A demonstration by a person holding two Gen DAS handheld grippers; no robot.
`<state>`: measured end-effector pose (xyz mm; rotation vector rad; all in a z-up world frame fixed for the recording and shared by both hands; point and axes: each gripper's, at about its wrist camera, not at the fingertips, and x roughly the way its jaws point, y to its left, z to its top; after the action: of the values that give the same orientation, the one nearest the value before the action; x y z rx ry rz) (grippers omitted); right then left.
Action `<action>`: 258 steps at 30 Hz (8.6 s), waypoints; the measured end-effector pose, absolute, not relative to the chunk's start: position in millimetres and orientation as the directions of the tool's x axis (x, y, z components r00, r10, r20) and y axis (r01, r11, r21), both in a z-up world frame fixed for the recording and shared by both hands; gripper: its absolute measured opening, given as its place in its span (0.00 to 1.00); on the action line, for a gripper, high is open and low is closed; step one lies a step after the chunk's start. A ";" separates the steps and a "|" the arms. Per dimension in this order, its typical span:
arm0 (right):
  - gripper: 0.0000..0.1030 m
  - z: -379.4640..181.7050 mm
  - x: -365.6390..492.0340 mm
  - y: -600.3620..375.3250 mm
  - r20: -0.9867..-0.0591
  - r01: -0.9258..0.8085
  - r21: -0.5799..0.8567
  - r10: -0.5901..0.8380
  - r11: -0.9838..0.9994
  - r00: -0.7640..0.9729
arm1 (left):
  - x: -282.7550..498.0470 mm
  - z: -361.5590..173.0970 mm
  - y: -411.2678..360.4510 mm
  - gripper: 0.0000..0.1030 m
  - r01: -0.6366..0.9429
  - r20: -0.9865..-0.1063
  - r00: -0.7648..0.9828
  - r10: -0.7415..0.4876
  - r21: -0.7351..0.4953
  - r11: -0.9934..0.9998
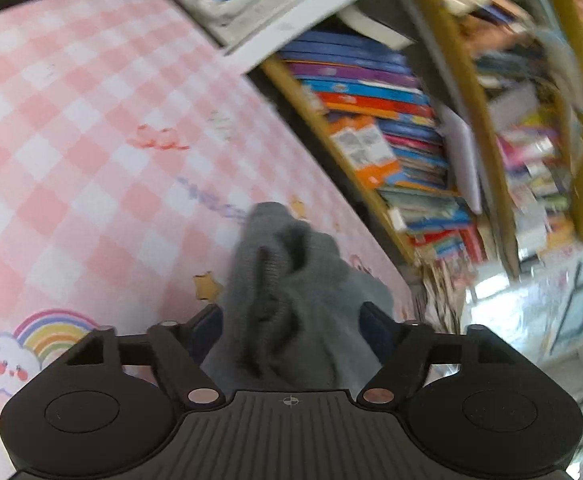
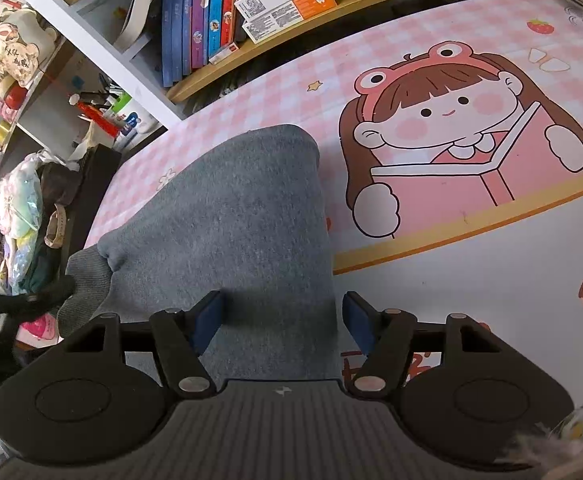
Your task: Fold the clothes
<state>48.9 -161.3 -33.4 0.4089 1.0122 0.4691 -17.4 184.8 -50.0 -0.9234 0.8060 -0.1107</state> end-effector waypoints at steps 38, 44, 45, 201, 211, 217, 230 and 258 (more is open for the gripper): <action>0.48 -38.5 67.0 -154.3 -0.684 -0.223 0.586 0.623 0.779 0.379 | 13.0 -59.4 153.0 0.59 -0.173 -0.654 0.581 -0.485 -0.681 0.711; 0.32 -27.9 61.9 -155.5 -0.654 -0.275 0.582 0.641 0.765 0.402 | 10.4 -46.6 145.9 0.51 -0.139 -0.649 0.600 -0.468 -0.660 0.738; 0.32 -24.0 60.5 -155.0 -0.650 -0.292 0.571 0.640 0.767 0.411 | 10.6 -42.9 144.6 0.51 -0.129 -0.644 0.606 -0.467 -0.658 0.742; 0.97 1.1 81.5 -181.9 -0.610 -0.261 0.100 0.266 0.960 0.747 | 63.4 -7.0 19.4 1.00 -0.130 -0.613 0.790 0.028 -0.123 0.984; 0.97 -0.1 82.0 -181.4 -0.613 -0.264 0.101 0.269 0.959 0.743 | 64.1 -8.6 19.0 1.00 -0.121 -0.616 0.788 0.020 -0.123 0.985; 0.97 -0.8 82.9 -181.4 -0.616 -0.265 0.101 0.270 0.959 0.740 | 64.9 -9.4 19.1 1.00 -0.118 -0.616 0.788 0.016 -0.126 0.985; 0.97 -2.1 83.8 -180.9 -0.623 -0.265 0.103 0.270 0.959 0.734 | 66.6 -10.8 20.7 1.00 -0.123 -0.623 0.782 0.011 -0.136 0.983; 0.97 -3.3 84.8 -179.0 -0.629 -0.272 0.103 0.275 0.957 0.727 | 69.2 -12.9 22.8 1.00 -0.138 -0.635 0.772 0.017 -0.142 0.980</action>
<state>84.8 -179.0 -3.3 0.0040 0.6939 0.3013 69.2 22.8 -12.9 -0.1855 0.6843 0.0846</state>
